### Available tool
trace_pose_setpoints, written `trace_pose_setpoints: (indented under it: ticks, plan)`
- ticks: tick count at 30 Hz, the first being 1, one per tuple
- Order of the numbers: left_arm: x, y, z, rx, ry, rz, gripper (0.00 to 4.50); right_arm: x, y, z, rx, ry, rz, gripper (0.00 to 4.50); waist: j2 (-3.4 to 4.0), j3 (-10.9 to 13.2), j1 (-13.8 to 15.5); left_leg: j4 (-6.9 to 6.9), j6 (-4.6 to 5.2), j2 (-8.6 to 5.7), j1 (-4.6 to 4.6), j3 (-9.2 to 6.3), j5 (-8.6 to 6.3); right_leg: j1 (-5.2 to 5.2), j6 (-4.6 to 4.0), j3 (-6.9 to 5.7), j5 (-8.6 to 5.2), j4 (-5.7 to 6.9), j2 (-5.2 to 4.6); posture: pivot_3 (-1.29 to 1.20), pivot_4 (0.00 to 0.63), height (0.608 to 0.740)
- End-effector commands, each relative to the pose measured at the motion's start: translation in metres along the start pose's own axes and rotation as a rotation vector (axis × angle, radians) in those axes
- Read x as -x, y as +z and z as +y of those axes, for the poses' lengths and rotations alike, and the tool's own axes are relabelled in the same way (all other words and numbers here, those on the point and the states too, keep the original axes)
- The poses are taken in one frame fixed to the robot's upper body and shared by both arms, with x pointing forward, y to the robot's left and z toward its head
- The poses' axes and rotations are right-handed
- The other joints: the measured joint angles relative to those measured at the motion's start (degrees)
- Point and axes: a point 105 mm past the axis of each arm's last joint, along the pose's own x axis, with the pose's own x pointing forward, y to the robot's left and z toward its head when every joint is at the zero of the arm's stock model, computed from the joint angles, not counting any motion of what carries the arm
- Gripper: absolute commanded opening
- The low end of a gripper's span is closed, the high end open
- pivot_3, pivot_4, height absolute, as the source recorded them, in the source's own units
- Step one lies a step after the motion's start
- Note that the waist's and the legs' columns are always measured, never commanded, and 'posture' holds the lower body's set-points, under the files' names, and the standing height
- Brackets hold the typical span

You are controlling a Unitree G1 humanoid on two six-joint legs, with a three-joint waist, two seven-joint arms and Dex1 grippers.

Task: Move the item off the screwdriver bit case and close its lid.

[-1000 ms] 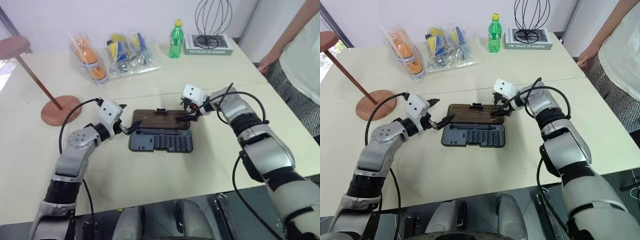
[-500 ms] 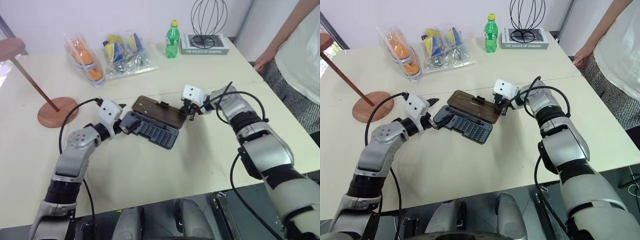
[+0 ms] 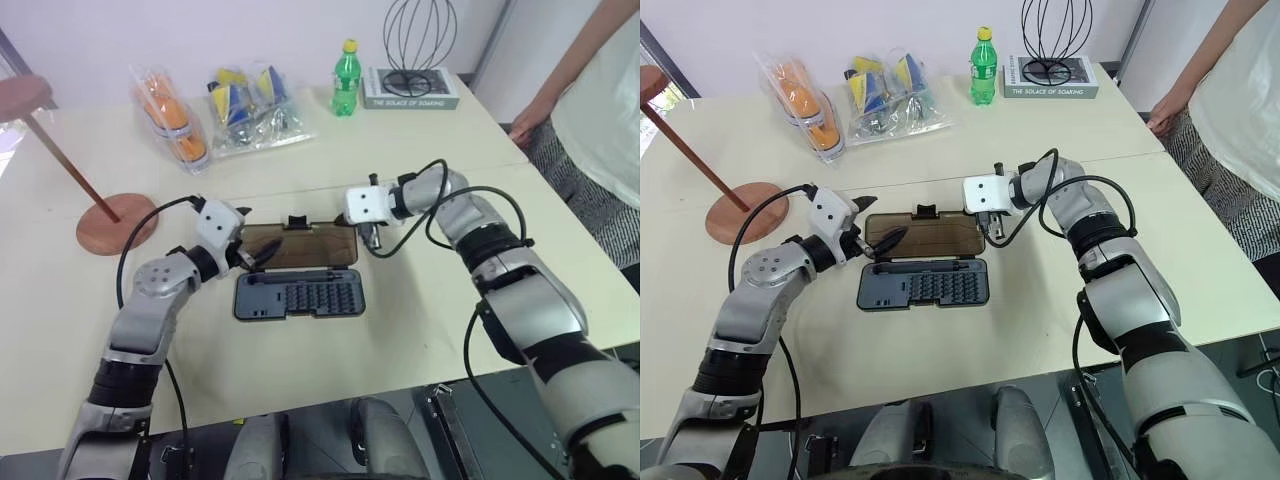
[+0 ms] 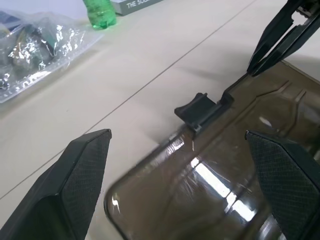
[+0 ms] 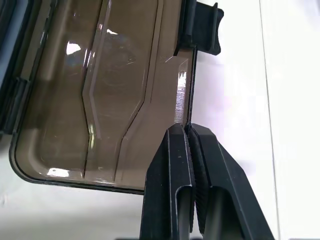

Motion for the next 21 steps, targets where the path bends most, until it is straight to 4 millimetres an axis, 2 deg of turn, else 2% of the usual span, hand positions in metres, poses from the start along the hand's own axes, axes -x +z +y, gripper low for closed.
trace_pose_setpoints:
  ticks: [1,13,21]
  plan:
    - [0.005,0.017,0.010,-0.041,0.040,-0.056,4.50,-0.001,0.014,-0.002,0.100,0.008,-0.038,0.07,0.00,0.00,-0.02,0.00,0.00,0.00,0.00,0.00,0.00,0.00,0.00,0.00,0.00,0.00,0.00,0.00,0.150,0.740]
    - [0.007,0.019,0.010,-0.037,0.044,-0.062,4.50,-0.012,0.024,-0.006,0.197,-0.056,-0.055,0.07,0.00,0.00,-0.12,0.00,-0.01,0.00,0.00,-0.01,0.01,0.00,0.00,0.00,0.00,0.01,0.00,0.00,0.150,0.740]
    - [0.008,0.019,0.010,-0.040,0.041,-0.059,4.50,-0.015,0.020,0.000,0.204,-0.039,-0.039,0.07,0.00,0.00,-0.12,0.00,-0.02,0.00,0.01,-0.01,0.01,0.00,0.00,0.00,0.00,0.02,0.01,0.00,0.150,0.740]
